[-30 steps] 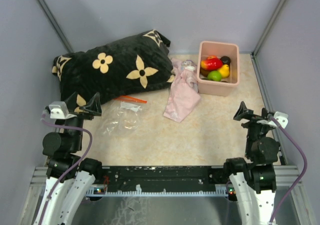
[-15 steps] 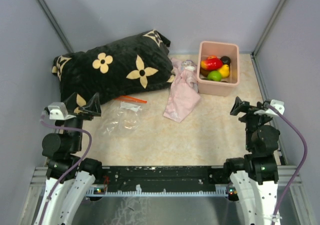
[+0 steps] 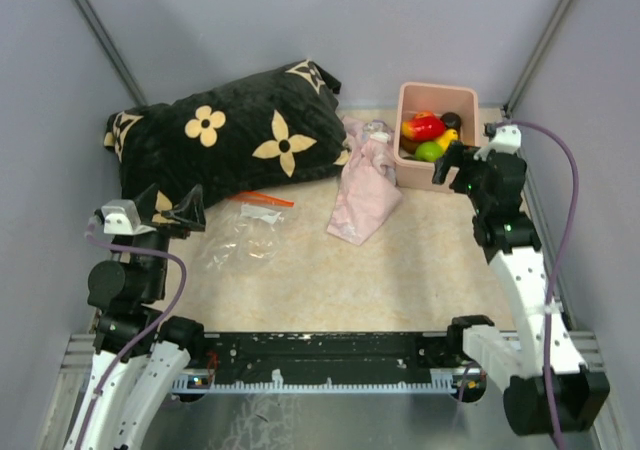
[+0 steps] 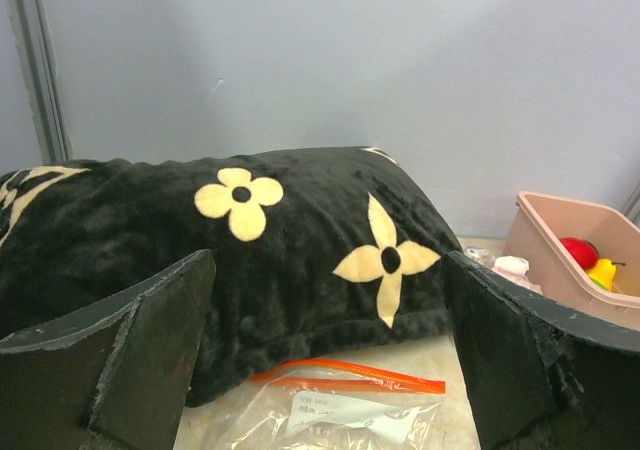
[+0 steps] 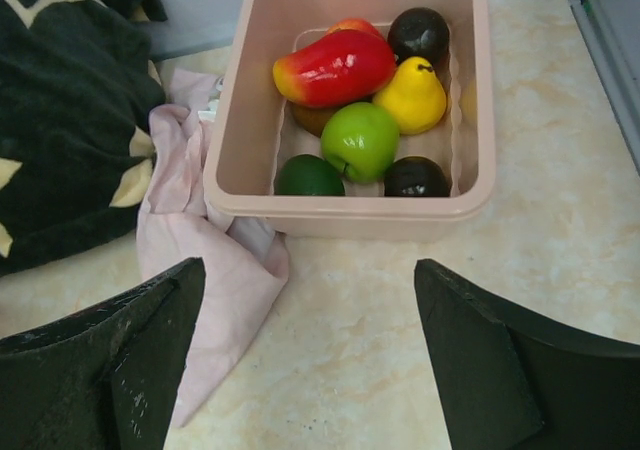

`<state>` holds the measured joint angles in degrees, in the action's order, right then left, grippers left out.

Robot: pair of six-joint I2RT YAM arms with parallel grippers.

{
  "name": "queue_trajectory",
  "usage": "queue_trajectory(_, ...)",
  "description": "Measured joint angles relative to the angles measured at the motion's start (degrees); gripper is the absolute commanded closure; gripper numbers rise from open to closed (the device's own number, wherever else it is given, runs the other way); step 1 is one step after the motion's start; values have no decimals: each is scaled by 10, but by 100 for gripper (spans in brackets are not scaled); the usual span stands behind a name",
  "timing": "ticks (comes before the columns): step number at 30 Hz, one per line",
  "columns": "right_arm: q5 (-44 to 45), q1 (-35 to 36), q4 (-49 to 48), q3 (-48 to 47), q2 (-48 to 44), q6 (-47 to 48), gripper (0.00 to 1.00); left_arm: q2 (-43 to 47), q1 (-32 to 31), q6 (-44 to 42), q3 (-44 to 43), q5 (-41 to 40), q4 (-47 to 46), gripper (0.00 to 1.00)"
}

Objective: Place the food in the zip-top bag and seal the zipper
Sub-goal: Move the bin to the center of the board.

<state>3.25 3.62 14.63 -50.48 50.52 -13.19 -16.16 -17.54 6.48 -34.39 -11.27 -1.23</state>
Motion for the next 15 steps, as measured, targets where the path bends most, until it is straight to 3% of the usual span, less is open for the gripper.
queue_trajectory(8, -34, 0, -24, -123, 215, -5, 14, 0, -1, 0, 0, 0, 0, 0)
queue_trajectory(15, -26, 0, -26, -189, 348, -5, 14, 0, -1, 0, 0, 0, 0, 0)
